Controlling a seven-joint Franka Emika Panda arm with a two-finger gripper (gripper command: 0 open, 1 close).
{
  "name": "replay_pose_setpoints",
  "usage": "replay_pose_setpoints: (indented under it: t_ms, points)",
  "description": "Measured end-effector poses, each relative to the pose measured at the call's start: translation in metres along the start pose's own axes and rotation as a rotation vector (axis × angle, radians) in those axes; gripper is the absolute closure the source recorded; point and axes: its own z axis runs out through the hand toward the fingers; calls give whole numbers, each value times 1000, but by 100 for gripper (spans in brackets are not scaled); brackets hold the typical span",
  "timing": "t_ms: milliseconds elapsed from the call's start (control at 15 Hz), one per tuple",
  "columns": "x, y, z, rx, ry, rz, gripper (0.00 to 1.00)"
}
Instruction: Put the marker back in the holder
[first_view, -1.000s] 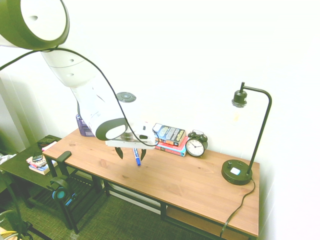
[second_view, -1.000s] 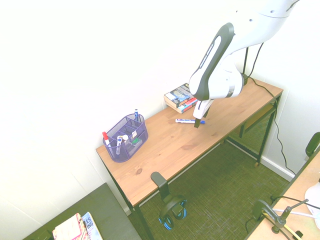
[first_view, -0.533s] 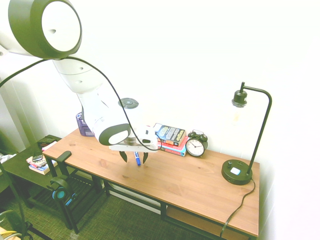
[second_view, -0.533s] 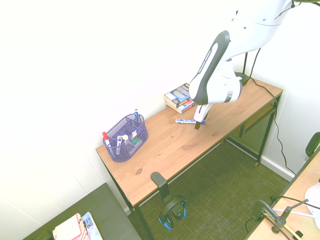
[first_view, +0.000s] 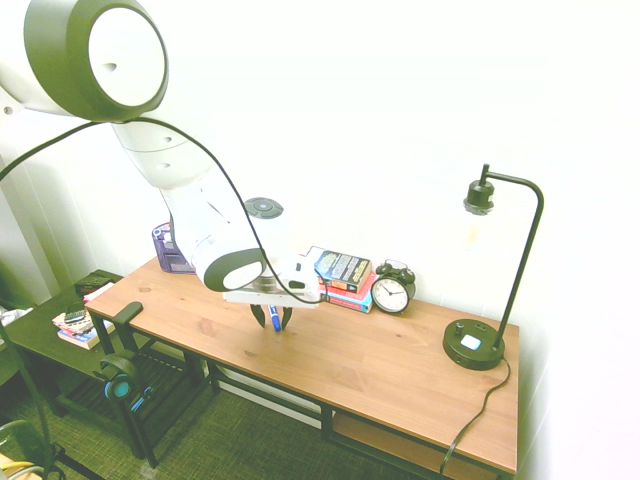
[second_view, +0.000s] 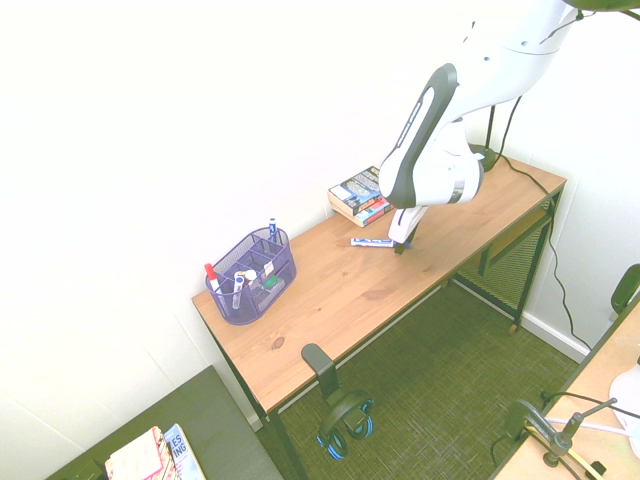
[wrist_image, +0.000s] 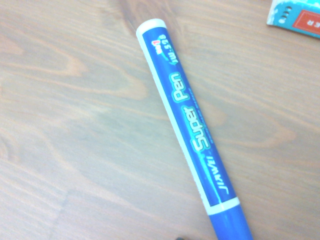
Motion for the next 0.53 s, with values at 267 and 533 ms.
replay_pose_setpoints:
  t_ms: [267,533]
  points:
    - [1,-5,0,-8,-1,2,100]
    - [1,-6,0,-15,-3,-3,100]
